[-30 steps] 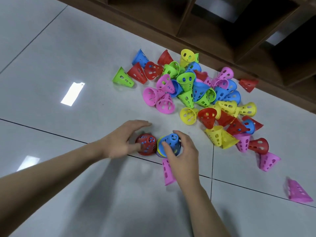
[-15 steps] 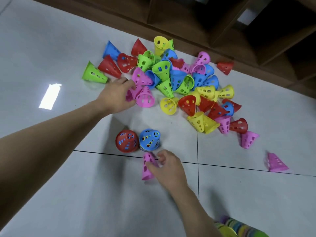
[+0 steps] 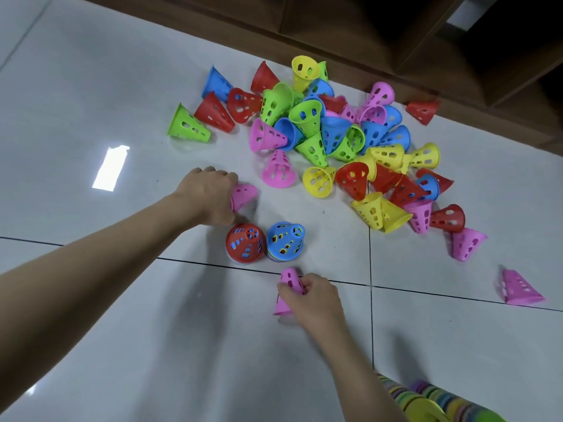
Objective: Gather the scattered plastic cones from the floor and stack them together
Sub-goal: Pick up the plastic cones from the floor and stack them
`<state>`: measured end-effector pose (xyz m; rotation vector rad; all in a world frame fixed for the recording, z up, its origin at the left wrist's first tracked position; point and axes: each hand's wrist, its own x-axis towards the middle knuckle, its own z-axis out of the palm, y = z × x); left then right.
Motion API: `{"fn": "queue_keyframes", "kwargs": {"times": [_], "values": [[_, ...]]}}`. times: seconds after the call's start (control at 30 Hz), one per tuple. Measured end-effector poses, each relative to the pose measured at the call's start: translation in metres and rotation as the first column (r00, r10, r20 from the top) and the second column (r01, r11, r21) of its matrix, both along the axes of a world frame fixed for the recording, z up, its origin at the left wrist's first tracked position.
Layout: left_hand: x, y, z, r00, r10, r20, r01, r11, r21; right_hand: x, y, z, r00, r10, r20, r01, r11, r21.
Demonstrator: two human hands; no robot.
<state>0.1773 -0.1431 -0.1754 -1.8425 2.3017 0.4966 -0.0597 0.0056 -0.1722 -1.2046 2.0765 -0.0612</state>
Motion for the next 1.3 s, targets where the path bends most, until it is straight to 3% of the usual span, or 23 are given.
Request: {"fn": "queue_keyframes", "kwargs": {"times": [0.07, 0.17, 0.33, 0.47, 0.57, 0.73, 0.8, 0.97, 1.13, 1.3], "values": [[0.0, 0.005, 0.001, 0.999, 0.041, -0.013, -0.041, 0.999, -0.002, -0.005, 0.002, 0.005, 0.997, -0.064, 0.053, 0.067, 0.996, -0.058], [-0.003, 0.011, 0.005, 0.962, 0.198, -0.187, -0.187, 0.979, 0.076, -0.01, 0.003, 0.014, 0.973, -0.168, 0.159, 0.194, 0.966, -0.17], [-0.004, 0.021, 0.017, 0.731, 0.443, -0.519, -0.415, 0.893, 0.176, -0.016, -0.005, 0.039, 0.873, -0.281, 0.398, 0.429, 0.831, -0.354], [0.0, 0.035, 0.027, 0.577, 0.456, -0.678, -0.479, 0.861, 0.171, -0.012, -0.025, 0.066, 0.785, -0.236, 0.573, 0.546, 0.7, -0.46], [0.002, 0.046, 0.04, 0.458, 0.42, -0.784, -0.494, 0.853, 0.168, 0.002, -0.039, 0.082, 0.736, -0.108, 0.668, 0.555, 0.662, -0.504], [0.002, 0.073, 0.063, 0.381, 0.316, -0.869, -0.484, 0.869, 0.104, 0.02, -0.051, 0.07, 0.81, 0.03, 0.586, 0.394, 0.712, -0.581], [0.0, 0.085, 0.066, 0.377, 0.284, -0.882, -0.458, 0.884, 0.088, 0.024, -0.051, 0.062, 0.839, 0.049, 0.542, 0.343, 0.726, -0.596], [-0.006, 0.112, 0.062, 0.474, 0.194, -0.859, -0.296, 0.954, 0.052, 0.02, -0.053, 0.046, 0.866, 0.083, 0.492, 0.262, 0.763, -0.591], [-0.013, 0.124, 0.051, 0.507, 0.185, -0.842, -0.257, 0.965, 0.058, 0.01, -0.053, 0.034, 0.894, 0.105, 0.436, 0.173, 0.817, -0.55], [-0.017, 0.122, 0.038, 0.578, 0.161, -0.8, -0.197, 0.979, 0.055, -0.003, -0.053, 0.031, 0.928, 0.134, 0.349, 0.109, 0.797, -0.595]]}}
